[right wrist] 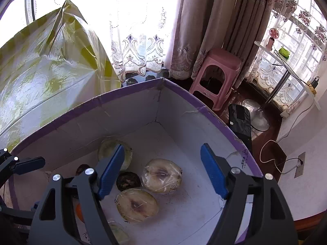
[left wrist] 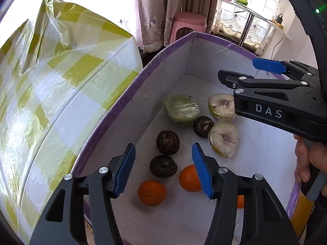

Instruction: Organize fruits

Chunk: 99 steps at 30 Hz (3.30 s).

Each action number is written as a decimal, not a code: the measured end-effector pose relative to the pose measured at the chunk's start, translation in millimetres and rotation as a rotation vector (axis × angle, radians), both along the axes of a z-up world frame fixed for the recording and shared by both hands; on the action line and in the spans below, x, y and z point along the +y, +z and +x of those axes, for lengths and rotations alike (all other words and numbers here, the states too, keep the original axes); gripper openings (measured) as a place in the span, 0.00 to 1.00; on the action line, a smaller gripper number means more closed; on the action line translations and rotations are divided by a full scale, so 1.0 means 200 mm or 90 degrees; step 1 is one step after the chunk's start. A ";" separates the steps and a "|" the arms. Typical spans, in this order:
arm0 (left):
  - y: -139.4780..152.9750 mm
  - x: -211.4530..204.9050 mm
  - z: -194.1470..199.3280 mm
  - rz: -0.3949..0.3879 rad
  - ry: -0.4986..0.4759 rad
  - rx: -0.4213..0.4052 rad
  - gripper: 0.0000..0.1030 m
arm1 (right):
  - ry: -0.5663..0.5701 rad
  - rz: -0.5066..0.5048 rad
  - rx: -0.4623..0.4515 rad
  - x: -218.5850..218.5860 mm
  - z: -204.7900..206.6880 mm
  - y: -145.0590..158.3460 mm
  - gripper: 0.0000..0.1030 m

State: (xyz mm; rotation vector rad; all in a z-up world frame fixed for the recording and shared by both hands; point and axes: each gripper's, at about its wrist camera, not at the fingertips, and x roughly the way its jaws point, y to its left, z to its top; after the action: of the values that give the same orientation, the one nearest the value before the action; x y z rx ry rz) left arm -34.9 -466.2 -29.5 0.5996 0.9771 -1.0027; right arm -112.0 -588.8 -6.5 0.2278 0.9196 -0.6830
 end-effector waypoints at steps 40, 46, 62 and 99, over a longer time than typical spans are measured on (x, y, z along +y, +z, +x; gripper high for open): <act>0.17 0.72 -0.16 -0.158 0.168 0.094 0.84 | -0.006 -0.010 -0.090 0.47 -0.38 0.21 0.86; 0.15 0.87 -0.26 -0.164 0.217 0.093 0.84 | -0.018 -0.013 -0.066 0.63 -0.55 0.21 0.86; 0.13 0.91 -0.28 -0.209 0.220 0.123 0.96 | -0.018 -0.008 -0.067 0.69 -0.60 0.19 0.87; 0.19 0.80 -0.31 -0.219 0.212 0.062 0.96 | -0.030 -0.014 -0.051 0.67 -0.59 0.17 0.86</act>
State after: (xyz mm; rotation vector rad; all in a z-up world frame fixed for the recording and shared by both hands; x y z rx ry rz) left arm -96.9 -307.2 8.6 0.0974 0.9262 -0.8786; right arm -230.4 -453.9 28.1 0.2567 0.8316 -0.7225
